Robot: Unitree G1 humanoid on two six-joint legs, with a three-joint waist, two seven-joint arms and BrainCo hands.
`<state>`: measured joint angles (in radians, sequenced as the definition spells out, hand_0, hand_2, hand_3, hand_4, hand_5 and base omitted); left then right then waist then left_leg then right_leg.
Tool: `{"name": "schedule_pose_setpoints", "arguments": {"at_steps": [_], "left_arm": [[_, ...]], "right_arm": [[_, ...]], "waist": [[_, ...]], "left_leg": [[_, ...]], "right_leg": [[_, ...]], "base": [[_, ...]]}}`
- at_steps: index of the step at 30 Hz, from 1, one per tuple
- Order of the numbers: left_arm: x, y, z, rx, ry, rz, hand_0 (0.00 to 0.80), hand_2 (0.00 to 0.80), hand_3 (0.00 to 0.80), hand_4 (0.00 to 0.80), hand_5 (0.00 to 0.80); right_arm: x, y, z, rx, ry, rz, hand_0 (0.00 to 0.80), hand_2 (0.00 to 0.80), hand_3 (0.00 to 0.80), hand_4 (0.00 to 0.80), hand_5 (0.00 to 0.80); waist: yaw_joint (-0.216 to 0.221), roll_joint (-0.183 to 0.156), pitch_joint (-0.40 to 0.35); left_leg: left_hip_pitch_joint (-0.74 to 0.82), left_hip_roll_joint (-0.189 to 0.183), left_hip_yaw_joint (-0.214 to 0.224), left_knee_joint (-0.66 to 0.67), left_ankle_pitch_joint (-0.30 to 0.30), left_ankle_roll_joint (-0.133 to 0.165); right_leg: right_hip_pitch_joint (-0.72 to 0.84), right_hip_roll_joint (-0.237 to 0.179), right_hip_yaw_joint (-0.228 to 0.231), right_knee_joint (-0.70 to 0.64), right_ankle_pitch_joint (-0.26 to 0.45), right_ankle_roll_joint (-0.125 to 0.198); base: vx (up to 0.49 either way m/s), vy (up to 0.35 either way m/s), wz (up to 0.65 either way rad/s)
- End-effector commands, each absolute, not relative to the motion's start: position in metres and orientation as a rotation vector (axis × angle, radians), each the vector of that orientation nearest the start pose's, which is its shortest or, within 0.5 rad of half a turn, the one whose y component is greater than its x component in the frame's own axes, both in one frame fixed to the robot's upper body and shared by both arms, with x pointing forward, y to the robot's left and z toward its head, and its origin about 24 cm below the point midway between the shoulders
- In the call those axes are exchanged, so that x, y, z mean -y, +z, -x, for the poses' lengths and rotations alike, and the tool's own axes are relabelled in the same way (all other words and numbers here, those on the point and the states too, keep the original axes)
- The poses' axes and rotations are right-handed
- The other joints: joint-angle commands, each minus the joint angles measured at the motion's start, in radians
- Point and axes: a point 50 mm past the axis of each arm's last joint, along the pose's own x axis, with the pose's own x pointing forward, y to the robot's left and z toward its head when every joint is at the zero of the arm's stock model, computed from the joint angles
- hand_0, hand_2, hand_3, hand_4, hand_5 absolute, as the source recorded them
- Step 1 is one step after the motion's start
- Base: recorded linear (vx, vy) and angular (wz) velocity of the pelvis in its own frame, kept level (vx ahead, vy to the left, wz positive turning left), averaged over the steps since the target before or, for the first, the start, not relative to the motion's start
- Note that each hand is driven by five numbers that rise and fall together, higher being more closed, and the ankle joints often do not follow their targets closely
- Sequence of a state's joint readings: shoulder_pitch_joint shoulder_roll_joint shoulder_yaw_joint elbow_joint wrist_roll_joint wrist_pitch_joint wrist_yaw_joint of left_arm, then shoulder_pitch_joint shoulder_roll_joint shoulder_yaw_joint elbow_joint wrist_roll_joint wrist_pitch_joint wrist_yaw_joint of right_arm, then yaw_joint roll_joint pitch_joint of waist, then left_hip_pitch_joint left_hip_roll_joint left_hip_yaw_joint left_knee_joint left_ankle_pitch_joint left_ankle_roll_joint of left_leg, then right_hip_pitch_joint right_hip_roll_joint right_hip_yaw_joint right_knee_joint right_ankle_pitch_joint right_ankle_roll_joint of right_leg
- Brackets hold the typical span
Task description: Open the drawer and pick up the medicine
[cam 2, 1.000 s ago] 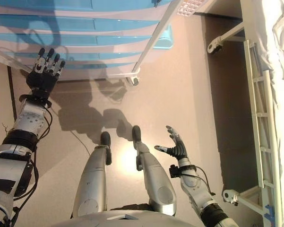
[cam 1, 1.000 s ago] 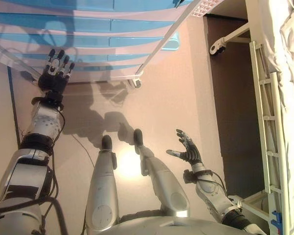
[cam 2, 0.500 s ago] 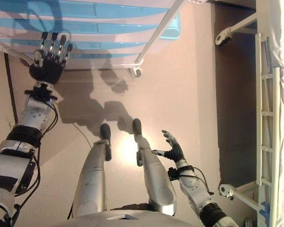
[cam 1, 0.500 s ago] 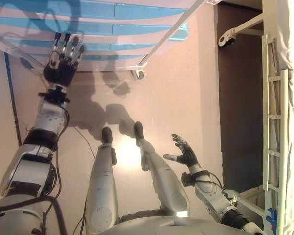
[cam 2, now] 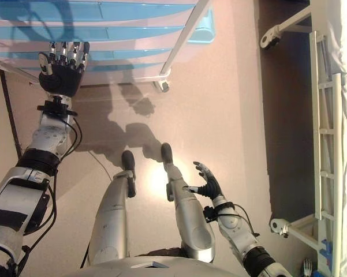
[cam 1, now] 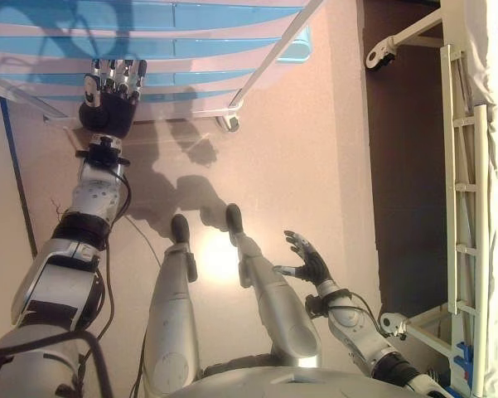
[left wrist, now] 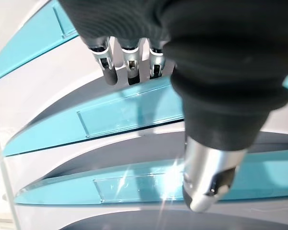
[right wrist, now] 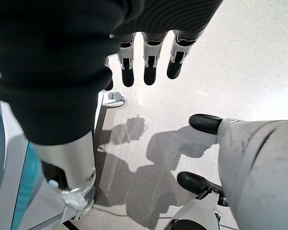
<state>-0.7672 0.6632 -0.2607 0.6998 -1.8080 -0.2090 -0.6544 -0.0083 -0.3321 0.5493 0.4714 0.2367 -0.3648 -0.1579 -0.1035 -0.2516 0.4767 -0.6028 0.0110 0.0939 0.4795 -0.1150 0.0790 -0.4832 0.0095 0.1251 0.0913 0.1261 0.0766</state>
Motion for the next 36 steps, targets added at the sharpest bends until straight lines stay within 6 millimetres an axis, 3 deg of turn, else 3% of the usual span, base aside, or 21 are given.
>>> {"name": "schedule_pose_setpoints", "arguments": {"at_steps": [1,10,16,18,21,25,31,36], "left_arm": [[-0.171,0.377,-0.319,1.094,-1.197,0.575,0.800,0.800,0.800,0.800,0.800],[-0.175,0.357,-0.323,1.078,-1.131,0.574,0.800,0.800,0.800,0.800,0.800],[-0.198,0.306,-0.326,1.090,-1.020,0.719,0.800,0.800,0.800,0.800,0.800],[-0.209,0.277,-0.327,1.059,-0.954,0.772,0.800,0.800,0.800,0.800,0.800],[-0.218,0.215,-0.320,0.957,-0.856,0.838,0.800,0.800,0.800,0.800,0.800],[-0.226,0.131,-0.290,0.779,-0.751,0.917,0.800,0.800,0.800,0.800,0.800],[-0.234,0.051,-0.234,0.547,-0.646,1.006,0.800,0.800,0.800,0.800,0.800],[-0.237,-0.012,-0.189,0.249,-0.443,1.104,0.800,0.800,0.800,0.800,0.800]], "right_arm": [[0.133,-0.023,-0.233,-0.097,0.286,0.146,0.000,0.000,0.000,0.000,0.000],[0.135,-0.023,-0.238,-0.098,0.289,0.165,0.000,0.000,0.000,0.000,0.000],[0.137,-0.019,-0.241,-0.080,0.278,0.189,0.000,0.000,0.000,0.000,0.000],[0.141,-0.019,-0.242,-0.086,0.260,0.199,0.000,0.000,0.000,0.000,0.000],[0.149,-0.023,-0.242,-0.117,0.225,0.216,0.000,0.000,0.000,0.000,0.000],[0.171,-0.033,-0.236,-0.195,0.159,0.256,0.000,0.000,0.000,0.000,0.000],[0.208,-0.043,-0.226,-0.300,0.083,0.303,0.000,0.000,0.000,0.000,0.000],[0.233,-0.047,-0.222,-0.363,0.007,0.318,0.000,0.000,0.000,0.000,0.000]], "waist": [[0.022,-0.038,0.043],[0.032,-0.012,0.043],[0.063,0.037,0.043],[0.081,0.061,0.043],[0.111,0.101,0.028],[0.154,0.159,-0.020],[0.201,0.215,-0.097],[0.232,0.241,-0.144]], "left_leg": [[0.055,-0.027,-0.059,-0.142,0.040,-0.044],[0.062,-0.044,-0.064,-0.154,0.047,-0.044],[0.098,-0.056,-0.071,-0.162,0.051,-0.045],[0.126,-0.062,-0.079,-0.165,0.055,-0.048],[0.167,-0.068,-0.095,-0.169,0.063,-0.057],[0.232,-0.079,-0.122,-0.174,0.080,-0.072],[0.344,-0.082,-0.157,-0.188,0.088,-0.084],[0.422,-0.073,-0.163,-0.223,0.105,-0.102]], "right_leg": [[0.098,0.049,-0.067,-0.008,-0.006,-0.028],[0.090,0.045,-0.065,-0.005,-0.010,-0.040],[0.106,0.033,-0.082,0.047,-0.060,-0.049],[0.127,0.027,-0.099,0.074,-0.088,-0.053],[0.161,0.009,-0.134,0.110,-0.129,-0.062],[0.225,-0.028,-0.188,0.139,-0.170,-0.074],[0.356,-0.062,-0.265,0.140,-0.200,-0.080],[0.450,-0.073,-0.293,0.114,-0.199,-0.078]], "base": [[-0.025,0.032,0.01],[-0.045,0.035,-0.04],[-0.083,0.036,-0.02],[-0.078,0.020,0.05],[-0.037,0.015,0.16],[0.037,0.026,0.33],[0.097,0.028,0.44],[0.093,0.024,0.30]]}}
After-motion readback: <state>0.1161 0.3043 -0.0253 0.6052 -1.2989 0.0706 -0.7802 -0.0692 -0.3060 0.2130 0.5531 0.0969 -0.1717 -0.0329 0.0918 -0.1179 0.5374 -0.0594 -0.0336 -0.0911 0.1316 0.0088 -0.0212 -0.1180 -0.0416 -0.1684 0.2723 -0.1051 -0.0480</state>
